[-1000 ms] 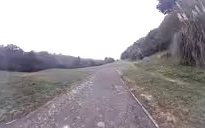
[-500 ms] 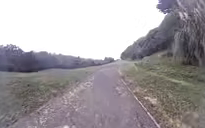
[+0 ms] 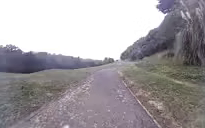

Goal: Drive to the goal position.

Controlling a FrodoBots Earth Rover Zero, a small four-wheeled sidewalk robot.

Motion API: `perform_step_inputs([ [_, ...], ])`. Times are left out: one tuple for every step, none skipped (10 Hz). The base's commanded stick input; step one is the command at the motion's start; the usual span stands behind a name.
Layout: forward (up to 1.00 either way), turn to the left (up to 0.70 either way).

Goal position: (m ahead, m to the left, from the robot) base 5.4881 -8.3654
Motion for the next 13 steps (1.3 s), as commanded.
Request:
perform_step_inputs([
  [0.45,0.0],
  [0.45,0.0],
  [0.45,0.0],
  [0.45,0.0],
  [0.45,0.0],
  [0.45,0.0],
  [0.45,0.0],
  [0.45,0.0],
  [0.45,0.0],
  [0.45,0.0],
  [0.45,0.0],
  [0.45,0.0],
  [0.45,0.0],
])
